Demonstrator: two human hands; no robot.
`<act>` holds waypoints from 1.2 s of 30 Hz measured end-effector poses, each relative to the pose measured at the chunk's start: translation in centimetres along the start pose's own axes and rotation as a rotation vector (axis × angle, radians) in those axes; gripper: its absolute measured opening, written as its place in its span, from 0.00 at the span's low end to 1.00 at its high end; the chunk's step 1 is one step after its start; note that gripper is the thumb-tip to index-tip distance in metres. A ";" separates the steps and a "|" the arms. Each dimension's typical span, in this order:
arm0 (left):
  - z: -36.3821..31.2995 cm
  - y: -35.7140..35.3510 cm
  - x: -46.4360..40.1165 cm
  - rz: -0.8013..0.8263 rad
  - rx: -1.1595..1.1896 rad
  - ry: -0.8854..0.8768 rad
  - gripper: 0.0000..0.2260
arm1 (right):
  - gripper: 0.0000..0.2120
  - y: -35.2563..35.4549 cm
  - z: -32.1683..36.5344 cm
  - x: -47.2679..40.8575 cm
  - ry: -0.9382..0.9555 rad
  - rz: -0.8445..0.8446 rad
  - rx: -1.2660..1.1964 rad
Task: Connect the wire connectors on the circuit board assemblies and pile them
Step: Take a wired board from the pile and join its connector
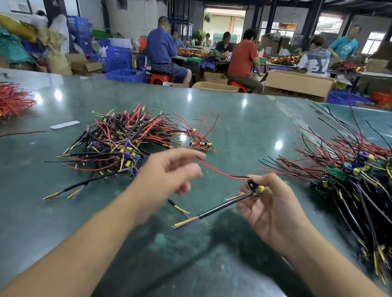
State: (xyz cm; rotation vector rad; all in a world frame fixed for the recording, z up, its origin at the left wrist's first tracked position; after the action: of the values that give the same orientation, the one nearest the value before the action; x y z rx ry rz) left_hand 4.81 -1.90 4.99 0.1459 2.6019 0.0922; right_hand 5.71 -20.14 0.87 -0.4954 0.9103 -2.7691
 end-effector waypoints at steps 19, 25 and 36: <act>1.4 -0.4 0.3 0.055 -0.220 0.012 0.18 | 0.07 -2.3 -1.9 1.3 0.025 0.332 0.697; 2.0 -0.3 0.3 0.024 -0.242 0.069 0.17 | 0.04 -2.4 -2.0 1.7 -0.007 0.383 0.798; 2.4 1.8 -0.1 -0.348 -0.006 0.135 0.16 | 0.05 -2.3 -1.7 1.1 0.072 0.332 0.788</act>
State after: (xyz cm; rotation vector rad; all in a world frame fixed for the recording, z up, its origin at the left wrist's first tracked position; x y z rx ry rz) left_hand 6.30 -0.08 3.16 -0.3254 2.7181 -0.0154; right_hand 3.86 -17.71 1.25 -0.0929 -0.1261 -2.5547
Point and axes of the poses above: each hand's wrist, its own x-axis away from the middle knuckle, its own y-axis out of the back of the hand, z = x × y, the point moved 5 cm from there along -x, towards the middle knuckle, and after that the axes turned 9 degrees about -y, right-handed, at the moved point
